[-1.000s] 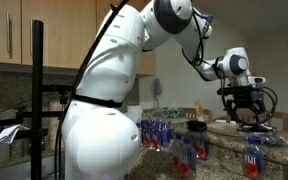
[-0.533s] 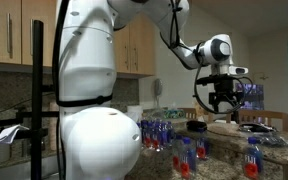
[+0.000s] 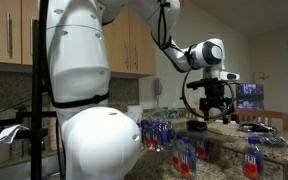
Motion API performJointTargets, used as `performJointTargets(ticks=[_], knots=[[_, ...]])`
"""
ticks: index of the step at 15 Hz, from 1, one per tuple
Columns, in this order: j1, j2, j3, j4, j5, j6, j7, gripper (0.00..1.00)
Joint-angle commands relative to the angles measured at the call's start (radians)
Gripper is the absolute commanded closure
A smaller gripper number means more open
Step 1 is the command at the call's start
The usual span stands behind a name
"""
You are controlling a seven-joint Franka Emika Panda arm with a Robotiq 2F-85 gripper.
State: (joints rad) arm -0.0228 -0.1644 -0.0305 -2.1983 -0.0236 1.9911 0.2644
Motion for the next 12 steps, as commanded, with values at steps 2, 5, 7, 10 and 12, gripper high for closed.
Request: performJointTargets(ticks=[2, 5, 7, 10, 12], knots=[[0.018, 0.073, 0.018, 0.039, 0.034, -0.022, -0.123, 0.00], [0.036, 0.109, 0.037, 0.052, 0.031, -0.035, -0.169, 0.00], [0.053, 0.118, 0.054, 0.053, 0.019, -0.041, -0.191, 0.00], [0.072, 0.116, 0.074, 0.049, 0.025, -0.089, -0.213, 0.00], [0.080, 0.106, 0.081, 0.038, 0.040, -0.104, -0.202, 0.00]])
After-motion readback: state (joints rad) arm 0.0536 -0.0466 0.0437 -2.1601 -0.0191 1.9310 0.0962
